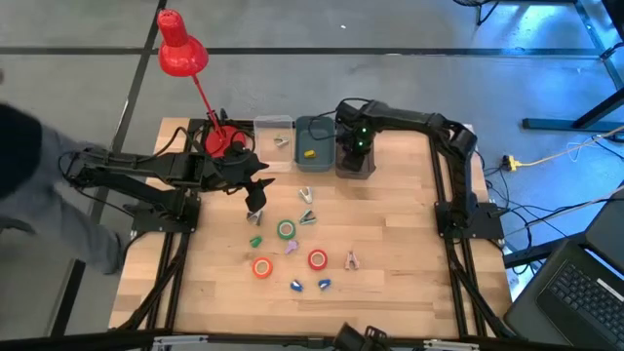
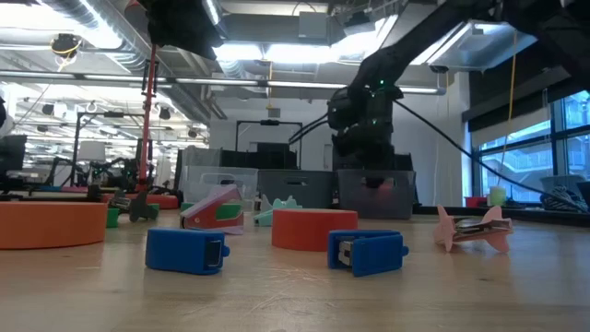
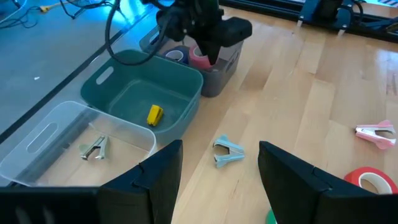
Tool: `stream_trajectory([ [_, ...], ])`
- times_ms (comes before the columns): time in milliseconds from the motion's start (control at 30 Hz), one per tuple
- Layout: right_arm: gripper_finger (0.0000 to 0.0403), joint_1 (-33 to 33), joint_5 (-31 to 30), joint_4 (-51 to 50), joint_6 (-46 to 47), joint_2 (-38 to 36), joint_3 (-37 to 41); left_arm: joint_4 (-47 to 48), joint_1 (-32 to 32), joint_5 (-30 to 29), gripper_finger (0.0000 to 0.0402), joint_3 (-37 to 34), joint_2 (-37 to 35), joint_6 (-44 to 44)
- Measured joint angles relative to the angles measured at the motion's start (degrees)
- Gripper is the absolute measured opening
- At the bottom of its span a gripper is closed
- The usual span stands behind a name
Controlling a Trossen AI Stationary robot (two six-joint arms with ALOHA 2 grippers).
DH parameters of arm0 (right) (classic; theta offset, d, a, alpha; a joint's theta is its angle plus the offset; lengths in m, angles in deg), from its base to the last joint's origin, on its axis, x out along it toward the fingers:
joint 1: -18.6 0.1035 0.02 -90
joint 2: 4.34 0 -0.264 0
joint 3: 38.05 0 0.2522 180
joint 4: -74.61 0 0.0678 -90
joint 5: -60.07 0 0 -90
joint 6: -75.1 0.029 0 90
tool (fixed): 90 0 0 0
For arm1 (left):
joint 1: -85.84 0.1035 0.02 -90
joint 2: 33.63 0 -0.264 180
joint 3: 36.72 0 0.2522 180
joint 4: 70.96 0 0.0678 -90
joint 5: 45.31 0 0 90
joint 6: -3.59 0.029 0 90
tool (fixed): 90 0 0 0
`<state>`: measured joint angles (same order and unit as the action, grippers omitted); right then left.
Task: Pick and place Stapler, Stapler remover, tape
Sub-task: Put the pink tape into the black bin, then put the top green stapler into the blue bin
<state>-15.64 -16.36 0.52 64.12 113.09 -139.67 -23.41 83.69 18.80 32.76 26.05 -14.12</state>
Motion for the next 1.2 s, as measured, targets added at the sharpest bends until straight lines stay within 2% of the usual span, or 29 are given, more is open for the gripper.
stream_trajectory([
  [133,0.0035,0.0,0.0,-0.7,0.1,1.7,0.0,0.0,0.0,0.0,0.02,0.0,0.0,0.0],
  [200,0.005,0.0,0.0,-0.8,0.2,2.2,0.0,0.0,0.0,0.0,0.02,0.0,0.0,0.0],
  [467,0.0201,0.0,0.2,-2.1,1.8,2.1,0.0,0.0,0.0,0.0,0.02,0.0,0.0,0.0],
  [600,0.0243,0.0,0.2,-4.8,2.9,0.3,0.0,0.0,0.0,0.0,0.02,0.0,0.0,0.0],
  [800,0.0246,0.4,0.3,-5.3,3.1,-9.3,0.0,0.1,0.0,0.0,0.02,0.0,0.0,0.0],
  [1000,0.0231,2.7,7.1,-8.4,7.7,-21.4,0.6,0.7,0.0,0.0,0.02,0.0,0.0,0.0],
  [1200,0.0224,10.2,9.0,-5.9,16.7,-34.0,8.9,0.8,0.0,2.3,0.02,0.0,0.0,-0.1],
])
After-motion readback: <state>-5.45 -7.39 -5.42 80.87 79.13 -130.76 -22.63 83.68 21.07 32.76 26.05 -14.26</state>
